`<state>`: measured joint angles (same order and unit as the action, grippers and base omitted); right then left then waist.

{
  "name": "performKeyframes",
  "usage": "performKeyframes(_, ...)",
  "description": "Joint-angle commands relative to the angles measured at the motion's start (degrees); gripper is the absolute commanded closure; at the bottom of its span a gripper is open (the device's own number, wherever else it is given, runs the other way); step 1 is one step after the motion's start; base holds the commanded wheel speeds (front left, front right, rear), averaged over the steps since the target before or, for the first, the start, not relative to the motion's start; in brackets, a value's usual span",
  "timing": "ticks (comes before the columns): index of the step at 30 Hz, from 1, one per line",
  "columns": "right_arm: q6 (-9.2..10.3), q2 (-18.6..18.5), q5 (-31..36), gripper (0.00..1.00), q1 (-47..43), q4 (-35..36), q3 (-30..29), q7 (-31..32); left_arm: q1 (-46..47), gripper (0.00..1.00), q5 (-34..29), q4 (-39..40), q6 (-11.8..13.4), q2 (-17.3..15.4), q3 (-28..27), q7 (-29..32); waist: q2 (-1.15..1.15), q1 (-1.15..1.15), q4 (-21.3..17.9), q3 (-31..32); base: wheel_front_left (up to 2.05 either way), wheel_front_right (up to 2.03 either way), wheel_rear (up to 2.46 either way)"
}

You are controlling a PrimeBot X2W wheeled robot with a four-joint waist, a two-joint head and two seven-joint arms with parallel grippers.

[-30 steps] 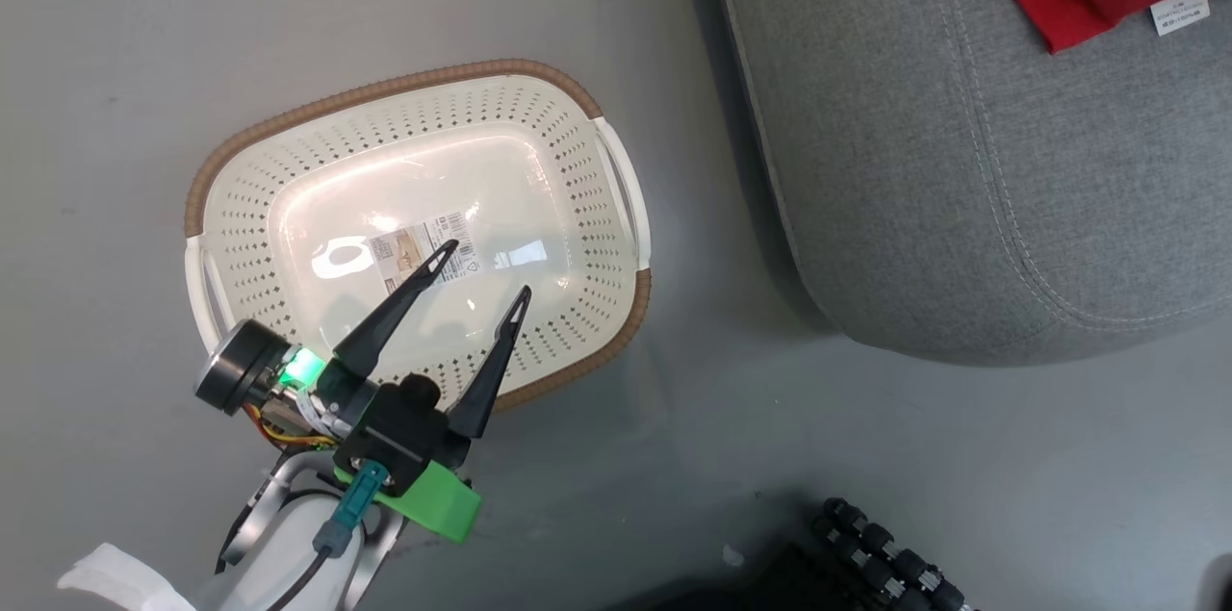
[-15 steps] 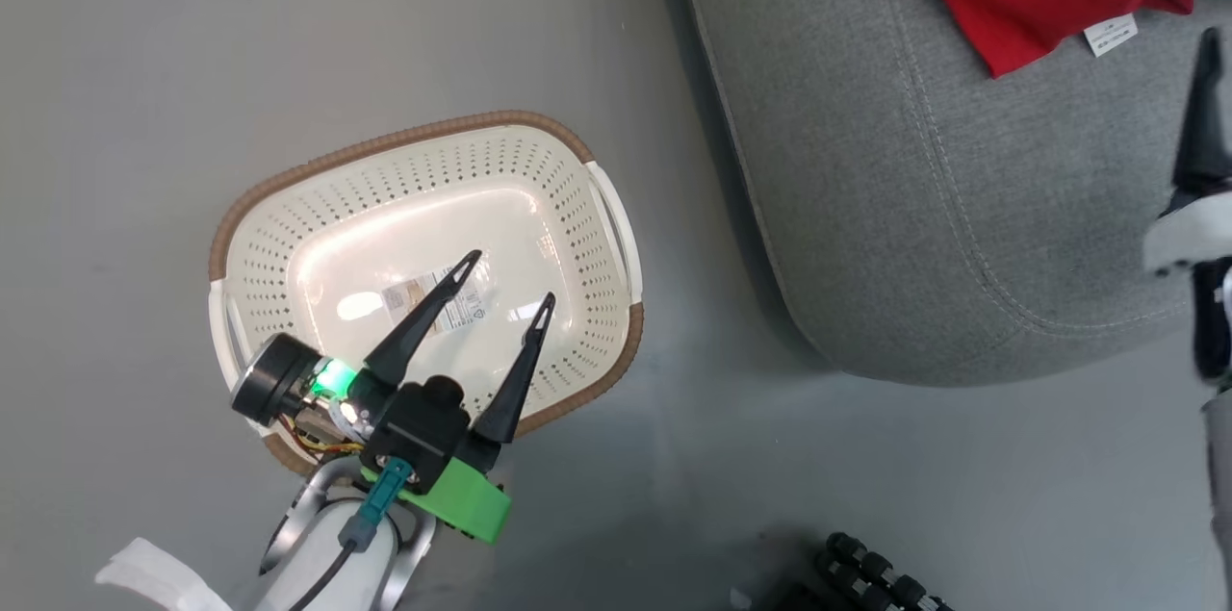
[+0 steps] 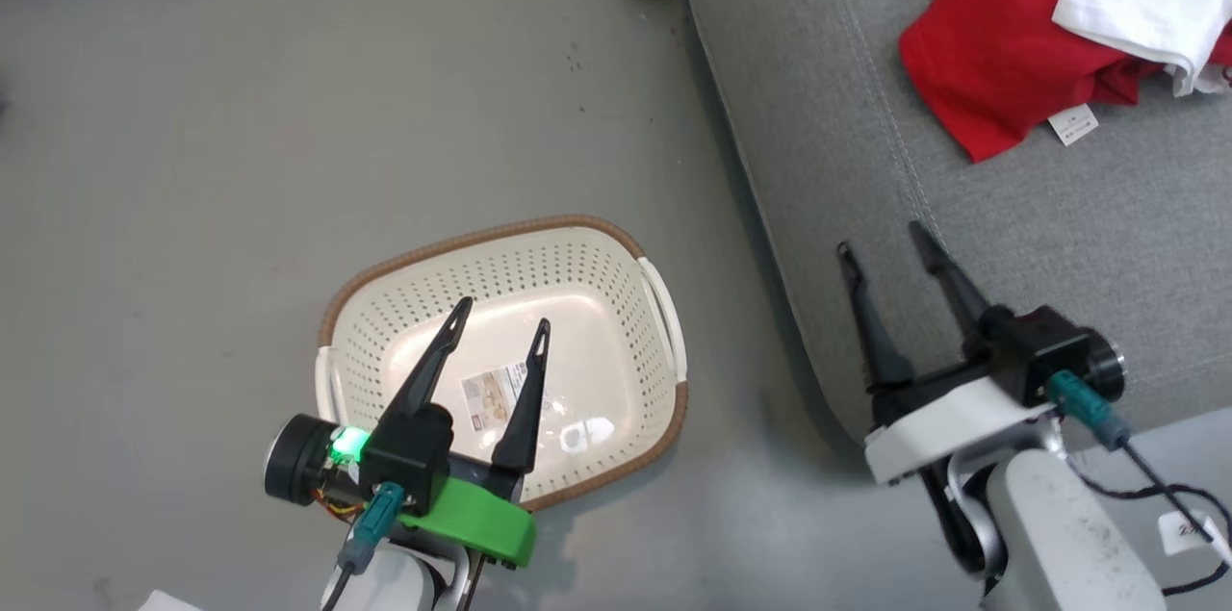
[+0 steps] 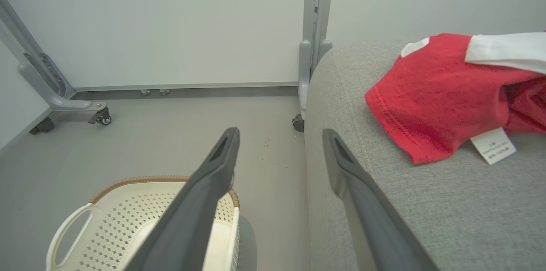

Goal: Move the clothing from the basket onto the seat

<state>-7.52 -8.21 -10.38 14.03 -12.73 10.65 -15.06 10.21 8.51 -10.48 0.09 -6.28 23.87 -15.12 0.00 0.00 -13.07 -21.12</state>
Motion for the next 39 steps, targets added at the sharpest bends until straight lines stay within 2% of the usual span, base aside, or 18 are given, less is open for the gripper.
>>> performKeyframes(1,0.07,0.4,-0.4,0.0,-2.1,0.4,1.0,-0.2,-1.5,0.0,0.5,0.0,0.5,0.4,-1.0,0.0,0.0,0.0,6.0,8.0,0.0,0.0,0.0)
performKeyframes(6,0.07,1.6,-0.3,0.0,-6.1,1.9,4.3,-0.2,-6.0,0.0,0.9,1.4,1.4,1.7,-5.1,0.0,0.0,0.0,8.8,13.5,0.0,0.0,0.0)
performKeyframes(9,0.06,1.5,0.0,0.0,-8.5,2.0,4.4,-0.2,-8.7,0.0,2.0,3.3,0.7,2.6,-7.5,0.0,0.0,0.0,9.8,16.5,0.0,0.0,0.0)
performKeyframes(13,0.06,1.9,-0.3,0.0,-11.9,2.7,3.0,-0.2,-12.9,0.0,2.9,5.8,0.5,2.9,-10.7,0.0,0.0,0.0,10.8,20.2,0.0,0.0,0.0)
performKeyframes(20,0.06,2.7,0.0,0.0,-16.5,3.7,0.1,-0.2,-18.0,0.0,0.9,8.3,1.3,3.3,-14.6,0.0,0.0,0.0,11.2,24.1,0.0,0.0,0.0)
performKeyframes(26,0.06,2.8,0.7,0.0,-19.8,3.6,0.4,-0.2,-21.1,0.0,1.2,8.5,1.5,3.4,-15.7,0.0,0.0,0.0,11.1,27.1,0.0,0.0,0.0)
performKeyframes(39,0.06,3.0,0.9,0.0,-21.2,3.1,1.0,-0.2,-23.7,0.0,1.6,7.3,0.6,3.3,-16.4,0.0,0.0,0.0,10.6,28.4,0.0,0.0,0.0)
